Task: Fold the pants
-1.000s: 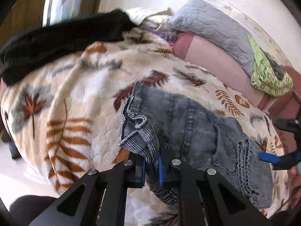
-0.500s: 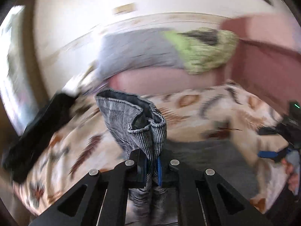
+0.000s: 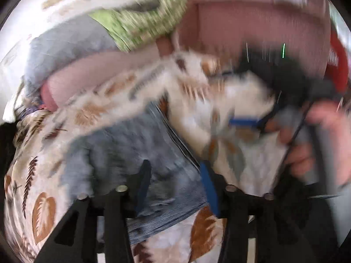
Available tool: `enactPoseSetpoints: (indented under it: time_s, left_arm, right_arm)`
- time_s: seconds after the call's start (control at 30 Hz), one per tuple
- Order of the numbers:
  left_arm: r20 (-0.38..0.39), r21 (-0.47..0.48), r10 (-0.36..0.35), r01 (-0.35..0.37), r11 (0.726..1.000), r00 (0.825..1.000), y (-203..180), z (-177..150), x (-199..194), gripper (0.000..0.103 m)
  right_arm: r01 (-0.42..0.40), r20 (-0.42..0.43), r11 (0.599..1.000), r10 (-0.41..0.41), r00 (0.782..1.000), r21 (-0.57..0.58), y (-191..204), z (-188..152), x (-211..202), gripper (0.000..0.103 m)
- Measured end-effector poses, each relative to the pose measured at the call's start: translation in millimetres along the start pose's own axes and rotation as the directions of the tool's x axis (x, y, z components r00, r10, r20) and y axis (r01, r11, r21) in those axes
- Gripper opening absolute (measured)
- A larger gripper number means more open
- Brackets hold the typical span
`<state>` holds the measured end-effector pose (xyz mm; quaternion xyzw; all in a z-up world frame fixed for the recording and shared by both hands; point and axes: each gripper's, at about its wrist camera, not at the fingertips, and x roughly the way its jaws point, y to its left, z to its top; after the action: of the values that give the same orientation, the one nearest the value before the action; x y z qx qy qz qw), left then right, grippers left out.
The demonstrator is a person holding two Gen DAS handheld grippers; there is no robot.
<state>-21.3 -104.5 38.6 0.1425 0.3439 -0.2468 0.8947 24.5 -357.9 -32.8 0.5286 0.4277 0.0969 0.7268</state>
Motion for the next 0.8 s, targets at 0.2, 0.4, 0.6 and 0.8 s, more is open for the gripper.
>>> enactPoseSetpoints:
  time_s: [0.2,0.4,0.6,0.8]
  left_arm:
    - [0.048,-0.285,0.255,-0.231,0.930,0.966,103.5,-22.3,-49.1,0.076]
    - [-0.115,-0.328,0.234,-0.259,0.908,0.965,128.9,-53.9,2.9,0.076]
    - [-0.105,-0.314,0.211,-0.234,0.920,0.972,123.9,-59.3,22.8,0.076]
    - [-0.100,-0.335,0.193,-0.216,0.917,0.976,132.8,-61.4,28.5,0.079]
  right_arm:
    - [-0.112,-0.158,0.991,0.100,0.982,-0.073,35.5,-35.8,18.6,0.102]
    - [-0.111,-0.278,0.994,0.104,0.955,-0.012,50.0,-80.1,36.6,0.102]
    - [0.029,-0.256,0.999,-0.022,0.966,0.022,27.3,-88.3,51.8,0.102]
    - [0.141,-0.247,0.989,-0.146,0.958,-0.036,35.8,-83.7,74.1,0.091]
